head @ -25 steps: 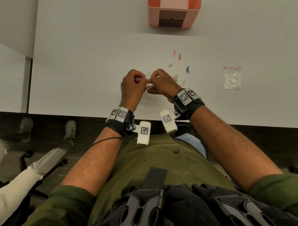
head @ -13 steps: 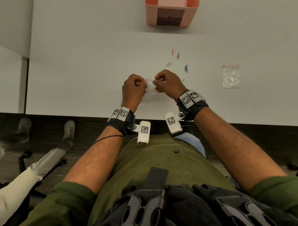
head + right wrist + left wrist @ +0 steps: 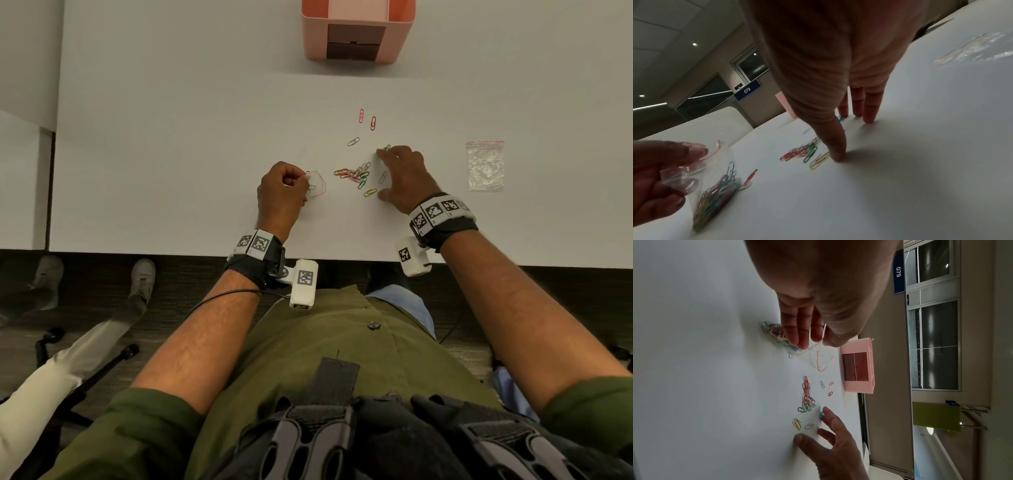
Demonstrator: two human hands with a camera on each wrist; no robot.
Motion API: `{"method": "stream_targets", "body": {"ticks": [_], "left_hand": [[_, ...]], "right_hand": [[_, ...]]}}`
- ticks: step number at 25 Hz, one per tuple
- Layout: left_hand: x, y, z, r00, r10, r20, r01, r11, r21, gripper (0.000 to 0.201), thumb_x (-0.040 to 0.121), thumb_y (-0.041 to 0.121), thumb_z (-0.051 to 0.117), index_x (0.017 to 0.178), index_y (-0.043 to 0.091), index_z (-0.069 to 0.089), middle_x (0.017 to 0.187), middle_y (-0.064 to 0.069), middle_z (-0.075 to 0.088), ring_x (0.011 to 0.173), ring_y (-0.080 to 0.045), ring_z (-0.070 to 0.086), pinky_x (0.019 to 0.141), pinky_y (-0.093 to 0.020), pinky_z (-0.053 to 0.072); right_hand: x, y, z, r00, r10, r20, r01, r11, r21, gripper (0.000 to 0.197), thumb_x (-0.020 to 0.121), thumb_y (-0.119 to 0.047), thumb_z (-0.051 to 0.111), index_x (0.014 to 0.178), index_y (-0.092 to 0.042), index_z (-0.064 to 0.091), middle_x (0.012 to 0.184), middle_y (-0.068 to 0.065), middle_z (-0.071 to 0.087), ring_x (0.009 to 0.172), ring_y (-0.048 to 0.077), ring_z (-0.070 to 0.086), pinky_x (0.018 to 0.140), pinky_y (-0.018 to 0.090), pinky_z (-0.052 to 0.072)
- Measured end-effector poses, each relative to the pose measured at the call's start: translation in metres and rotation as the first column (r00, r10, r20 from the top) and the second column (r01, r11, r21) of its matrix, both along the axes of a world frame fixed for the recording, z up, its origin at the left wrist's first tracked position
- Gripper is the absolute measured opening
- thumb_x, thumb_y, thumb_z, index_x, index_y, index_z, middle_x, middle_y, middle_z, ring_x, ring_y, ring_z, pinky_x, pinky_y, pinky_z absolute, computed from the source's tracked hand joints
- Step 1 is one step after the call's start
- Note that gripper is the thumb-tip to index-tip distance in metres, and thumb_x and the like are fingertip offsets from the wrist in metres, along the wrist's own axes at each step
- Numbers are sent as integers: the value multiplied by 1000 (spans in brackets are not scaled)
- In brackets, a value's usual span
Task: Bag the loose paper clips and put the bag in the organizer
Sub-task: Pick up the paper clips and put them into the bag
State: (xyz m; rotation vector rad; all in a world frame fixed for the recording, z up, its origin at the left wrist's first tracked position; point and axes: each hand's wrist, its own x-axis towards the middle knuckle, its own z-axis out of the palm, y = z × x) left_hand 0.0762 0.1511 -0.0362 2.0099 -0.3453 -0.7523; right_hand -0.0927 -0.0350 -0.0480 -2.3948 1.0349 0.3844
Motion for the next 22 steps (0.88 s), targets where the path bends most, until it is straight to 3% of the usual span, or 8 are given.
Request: {"method": "stream_targets", "body": {"ticks": [4,9,13,18,22], "left_hand": [[1,-1,-1,1000,0,3,0,1000,3,11,92,11,62,86,20,65,78,1,68,62,-18,66,61,-30,57],[4,-1,-2,1000,8,8,-8,1000,11,9,92,11,62,88,17,66,83,-3,70,67,-22,70,56,-24,52],[4,-3,-2,1000,0,2,0,1000,9,9,92,10,61,88,17,66,83,-4,70,68,-21,69,53,-19,50],[8,-4,-3,1000,-6,-4,6,1000,2,9,92,11,62,87,18,66,78,2,67,63,-17,66,59,-27,55],[9,-5,-4,1000,-7,-9,7,1000,-1,11,91,11,62,86,20,66,81,0,69,69,-21,68,59,-28,55]], "right_hand": [[20,12,-7,993,6,121,-4,1000,-13,59,83,-14,76,137,-12,53,133,14,47,123,32,45,98,45,46],[34,21,-13,980,70,184,-63,997,-43,39,85,-13,72,123,-13,63,120,13,54,111,32,54,84,44,52],[38,20,-14,972,117,203,-95,989,-116,22,92,-21,66,111,-10,65,111,13,57,102,32,56,77,46,53],[42,20,-15,976,110,185,-79,982,-170,16,94,-26,61,101,-12,63,105,10,56,98,29,54,68,41,52],[44,17,-14,978,44,203,-25,995,-97,13,91,-23,61,99,-13,63,102,8,59,98,28,55,73,39,49]]}}
